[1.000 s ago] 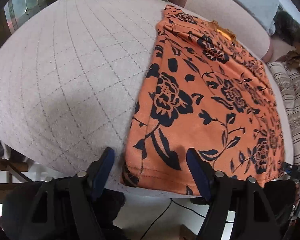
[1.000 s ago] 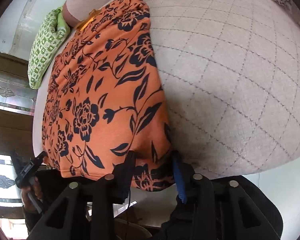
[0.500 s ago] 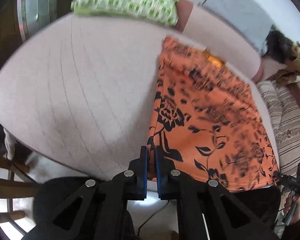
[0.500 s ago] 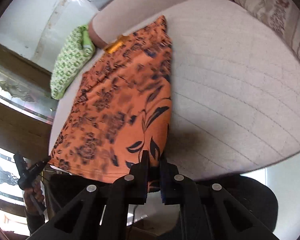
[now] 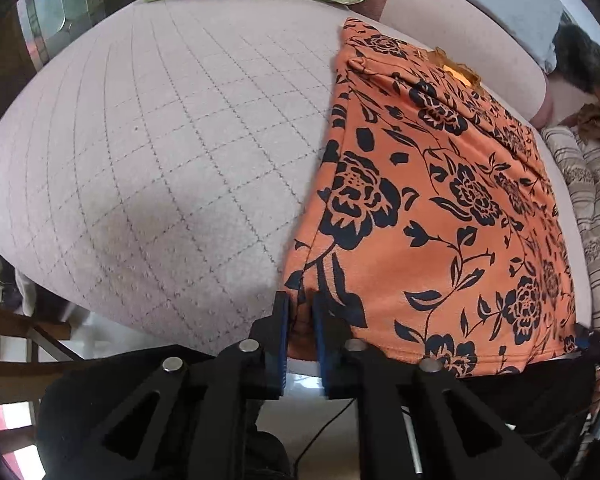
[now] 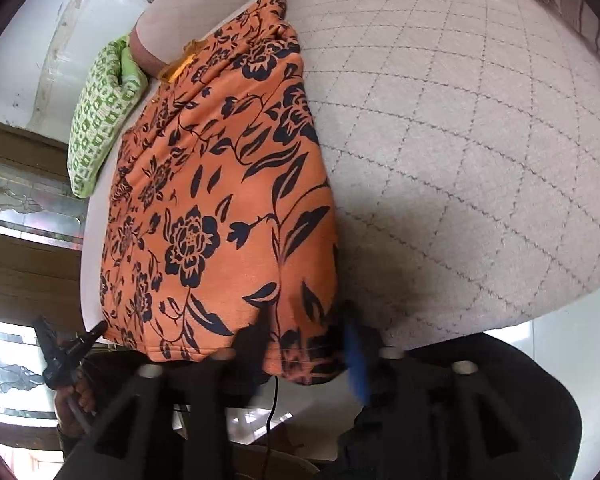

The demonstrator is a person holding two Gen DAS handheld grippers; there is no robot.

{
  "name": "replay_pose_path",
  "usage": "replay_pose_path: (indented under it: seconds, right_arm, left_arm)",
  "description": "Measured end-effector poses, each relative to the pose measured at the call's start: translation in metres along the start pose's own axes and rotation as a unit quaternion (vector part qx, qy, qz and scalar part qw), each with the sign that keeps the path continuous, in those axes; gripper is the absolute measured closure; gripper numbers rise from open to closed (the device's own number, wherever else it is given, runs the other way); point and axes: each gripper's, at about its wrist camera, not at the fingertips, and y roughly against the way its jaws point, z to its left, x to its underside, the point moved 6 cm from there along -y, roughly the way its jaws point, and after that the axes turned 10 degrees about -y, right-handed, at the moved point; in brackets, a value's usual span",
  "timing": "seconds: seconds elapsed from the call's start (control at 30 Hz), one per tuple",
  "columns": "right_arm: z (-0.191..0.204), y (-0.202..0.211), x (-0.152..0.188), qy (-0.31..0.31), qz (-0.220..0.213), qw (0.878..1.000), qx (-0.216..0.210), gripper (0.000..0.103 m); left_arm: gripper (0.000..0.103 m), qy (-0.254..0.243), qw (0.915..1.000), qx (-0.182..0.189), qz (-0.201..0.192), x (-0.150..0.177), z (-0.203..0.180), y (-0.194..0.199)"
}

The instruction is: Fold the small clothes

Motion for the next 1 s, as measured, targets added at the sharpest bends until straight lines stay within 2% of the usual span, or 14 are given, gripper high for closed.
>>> replay_pose_path:
  seconds: [0.03,0.07,0.1,0.13,0.2,0.23,0.37,0.47,0.57,0.67,0.77,0.9,0.97,1.0]
  right_arm:
    - [0.002,0.000,0.000,0.003,0.000,1.000,0.001,0.035]
    - [0.004,-0.001,0.000,0.005,0.001,1.000,0.003,0.035]
    - [0.007,-0.005,0.001,0.008,0.006,1.000,0.008,0.035]
    - [0.007,-0.007,0.002,0.008,0.011,1.000,0.006,0.036]
    - [0.006,-0.010,0.004,0.016,0.017,1.000,0.006,0.055]
    - [0.005,-0.010,0.004,0.013,0.021,1.000,0.001,0.094]
    - [0.005,0.007,0.003,0.006,0.012,0.999,-0.031,0.092]
    - [0.011,0.026,0.000,0.000,-0.007,0.998,-0.070,0.092]
    - [0.011,0.024,-0.004,-0.016,0.005,0.995,-0.094,0.092]
    - [0.021,0.030,-0.019,-0.025,0.004,0.992,-0.126,0.092]
    - [0.054,0.053,-0.058,-0.017,-0.029,0.984,-0.177,0.092]
    - [0.117,0.075,-0.147,0.017,-0.079,0.970,-0.229,0.092]
    - [0.139,0.071,-0.188,0.030,-0.103,0.967,-0.230,0.092]
    - [0.151,0.063,-0.219,0.034,-0.119,0.967,-0.221,0.092]
  left_arm:
    - [0.056,-0.003,1.0000,-0.004,0.002,0.001,0.001,0.000]
    - [0.051,-0.005,1.0000,-0.008,0.000,0.002,0.003,0.001]
    - [0.051,-0.008,0.9999,-0.011,-0.005,0.001,0.001,0.002]
    - [0.060,-0.013,0.9998,-0.011,-0.004,0.002,0.002,0.004]
    - [0.097,-0.028,0.9996,-0.010,-0.002,0.003,0.000,0.005]
    - [0.097,-0.029,0.9995,-0.009,-0.004,0.003,-0.001,0.006]
    - [0.097,0.007,0.9990,0.018,-0.041,-0.008,0.008,0.015]
    - [0.097,0.010,0.9988,0.032,-0.037,-0.010,0.010,0.019]
    - [0.097,0.005,0.9988,0.040,-0.027,-0.021,0.006,0.021]
    - [0.097,-0.001,0.9975,0.044,-0.055,-0.056,-0.001,0.041]
    - [0.098,-0.011,0.9921,0.051,-0.114,-0.123,-0.003,0.072]
    - [0.098,0.005,0.9818,0.067,-0.177,-0.225,-0.002,0.088]
    - [0.098,0.000,0.9796,0.034,-0.198,-0.269,0.000,0.074]
    - [0.098,-0.003,0.9812,0.018,-0.192,-0.283,0.003,0.062]
